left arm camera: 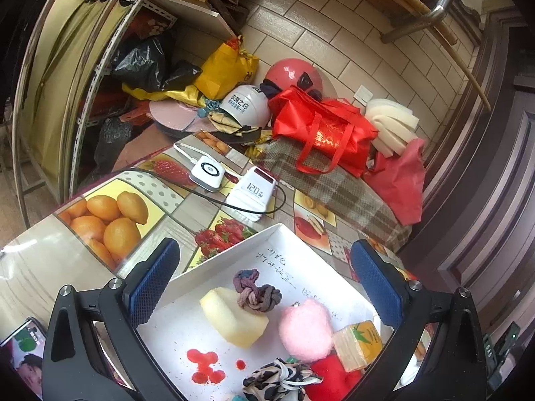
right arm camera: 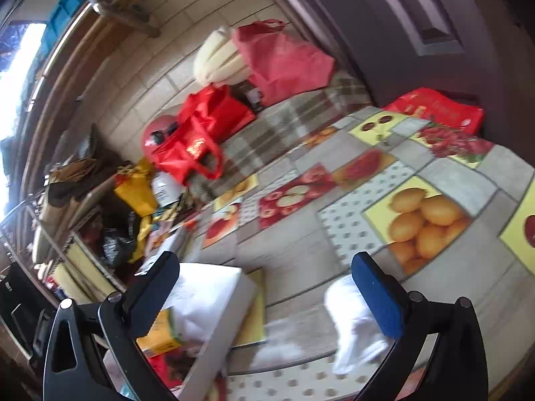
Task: Organize soft objects
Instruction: 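Move the right tool to the white sock and grasp it, then carry the white sock over the box with the right tool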
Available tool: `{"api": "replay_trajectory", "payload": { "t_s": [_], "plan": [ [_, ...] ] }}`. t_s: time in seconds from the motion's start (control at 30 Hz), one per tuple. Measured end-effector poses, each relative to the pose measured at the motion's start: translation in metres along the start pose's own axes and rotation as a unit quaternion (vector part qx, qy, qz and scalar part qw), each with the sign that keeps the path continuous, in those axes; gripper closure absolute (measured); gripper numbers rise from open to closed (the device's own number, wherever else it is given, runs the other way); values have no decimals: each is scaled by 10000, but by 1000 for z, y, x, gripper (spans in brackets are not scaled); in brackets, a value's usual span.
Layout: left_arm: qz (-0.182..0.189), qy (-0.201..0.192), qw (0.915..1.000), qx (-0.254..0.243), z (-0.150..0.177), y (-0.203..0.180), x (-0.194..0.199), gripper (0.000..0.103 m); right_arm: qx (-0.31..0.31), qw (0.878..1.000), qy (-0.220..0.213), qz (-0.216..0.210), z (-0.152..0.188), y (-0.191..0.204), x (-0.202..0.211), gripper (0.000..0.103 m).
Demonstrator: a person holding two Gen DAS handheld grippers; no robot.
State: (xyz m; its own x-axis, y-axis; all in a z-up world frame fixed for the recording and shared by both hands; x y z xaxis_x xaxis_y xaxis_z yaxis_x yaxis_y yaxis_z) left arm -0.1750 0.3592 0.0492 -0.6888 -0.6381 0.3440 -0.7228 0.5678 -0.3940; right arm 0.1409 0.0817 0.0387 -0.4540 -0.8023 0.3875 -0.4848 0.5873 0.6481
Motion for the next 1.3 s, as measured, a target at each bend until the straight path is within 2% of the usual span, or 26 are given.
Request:
{"api": "replay_trajectory", "payload": {
  "t_s": [0.13,0.23,0.33,0.47,0.6,0.73,0.8,0.83,0.9,0.93,0.97,1.0,1.1,1.3],
  "plan": [
    [-241,-216,9995,17,-5,5,9,0,-231,9937,-46,1099,-16,-56,-3,0],
    [-396,-388,9985,-41,-9,8,15,0,-499,9882,149,1442,-16,-87,-7,0],
    [-535,-526,9972,-47,-11,11,20,0,-362,9849,448,1634,-6,-98,-12,0],
    [-588,-553,9967,52,-11,17,21,0,362,9826,910,1580,19,-77,-26,0],
    [-602,-545,9967,54,-11,18,21,0,1010,9763,990,1638,36,-57,-34,0],
    [-569,-578,9967,-52,-11,13,21,0,1196,9717,1175,1666,45,-55,-42,1],
    [-511,-585,9969,-151,-9,3,23,0,1304,9683,1268,1712,51,-56,-46,12],
    [-443,-583,9971,-228,-7,-4,23,0,1354,9662,1350,1730,54,-57,-47,25],
    [-295,-598,9967,-456,-3,-23,24,0,1484,9650,1364,1675,56,-51,-48,40],
    [-215,-612,9961,-602,-1,-34,25,0,1569,9637,1425,1621,59,-49,-49,56],
    [-150,-635,9952,-735,3,-45,26,0,1638,9623,1439,1628,61,-47,-50,63],
    [-71,-658,9937,-901,7,-56,27,0,1681,9621,1434,1600,62,-45,-49,66],
    [249,-612,9896,-1281,21,-90,29,0,1609,9669,1346,1456,60,-42,-45,67],
    [687,-567,9753,-2024,42,-138,34,0,1281,9873,473,815,32,-13,-8,67]
  ]
}}
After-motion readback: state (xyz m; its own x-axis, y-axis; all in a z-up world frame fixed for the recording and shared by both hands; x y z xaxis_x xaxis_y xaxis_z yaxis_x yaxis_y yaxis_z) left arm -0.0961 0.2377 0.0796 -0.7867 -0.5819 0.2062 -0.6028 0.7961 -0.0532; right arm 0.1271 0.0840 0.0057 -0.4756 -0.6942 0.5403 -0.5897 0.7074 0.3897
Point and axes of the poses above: each gripper's, at about its wrist camera, not at the fingertips, and x roughly against the way its jaws point, y to its left, z to its underside, the point moved 8 cm from there along -x, roughly the way its jaws point, and after that the axes turned 12 degrees about -x, right-handed, at the moved point
